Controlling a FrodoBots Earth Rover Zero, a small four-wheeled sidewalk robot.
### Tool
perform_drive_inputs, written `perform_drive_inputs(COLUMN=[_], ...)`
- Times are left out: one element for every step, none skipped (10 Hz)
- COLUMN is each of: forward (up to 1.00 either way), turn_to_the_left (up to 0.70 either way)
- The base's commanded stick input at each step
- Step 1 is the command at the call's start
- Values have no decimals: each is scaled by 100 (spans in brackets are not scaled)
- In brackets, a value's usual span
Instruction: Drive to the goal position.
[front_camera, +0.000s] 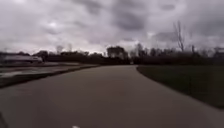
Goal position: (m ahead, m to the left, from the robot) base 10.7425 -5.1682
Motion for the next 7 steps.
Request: perform_drive_inputs(forward=[100, 100, 100, 100, 100, 100, 100], turn_to_the_left=[0, 0, 0, 0, 0, 0, 0])
